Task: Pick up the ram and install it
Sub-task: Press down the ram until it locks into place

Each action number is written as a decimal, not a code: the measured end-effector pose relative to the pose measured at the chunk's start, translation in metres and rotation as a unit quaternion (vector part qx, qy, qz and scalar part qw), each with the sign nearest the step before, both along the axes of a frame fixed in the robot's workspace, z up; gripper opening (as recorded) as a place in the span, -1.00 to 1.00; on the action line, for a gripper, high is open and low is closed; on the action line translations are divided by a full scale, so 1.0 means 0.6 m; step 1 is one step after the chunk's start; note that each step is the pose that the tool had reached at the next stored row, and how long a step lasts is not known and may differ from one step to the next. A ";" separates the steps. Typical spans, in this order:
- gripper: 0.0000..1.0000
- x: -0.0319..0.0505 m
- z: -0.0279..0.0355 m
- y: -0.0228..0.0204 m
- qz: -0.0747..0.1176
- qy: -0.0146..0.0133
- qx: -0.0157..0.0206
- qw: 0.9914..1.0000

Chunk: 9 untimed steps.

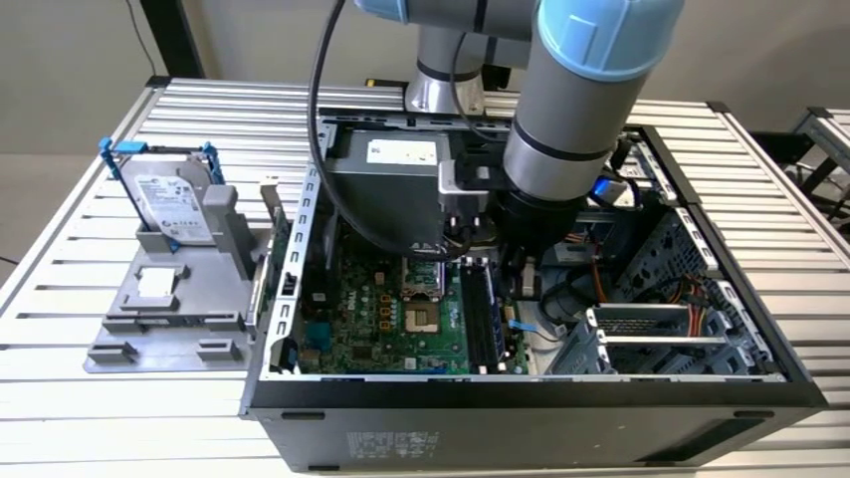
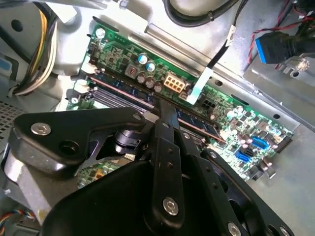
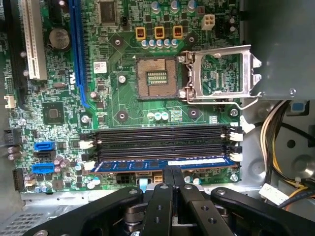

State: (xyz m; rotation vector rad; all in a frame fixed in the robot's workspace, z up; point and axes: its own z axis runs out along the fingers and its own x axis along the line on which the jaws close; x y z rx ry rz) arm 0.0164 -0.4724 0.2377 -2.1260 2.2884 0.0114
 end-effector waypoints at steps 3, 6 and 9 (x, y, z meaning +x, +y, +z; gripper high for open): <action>-1.00 0.001 -0.006 -0.0047 0.000 0.004 0.000 1.000; -1.00 0.001 -0.015 -0.0050 0.000 0.004 0.000 1.000; -1.00 0.001 -0.024 -0.0052 0.001 0.004 -0.001 1.000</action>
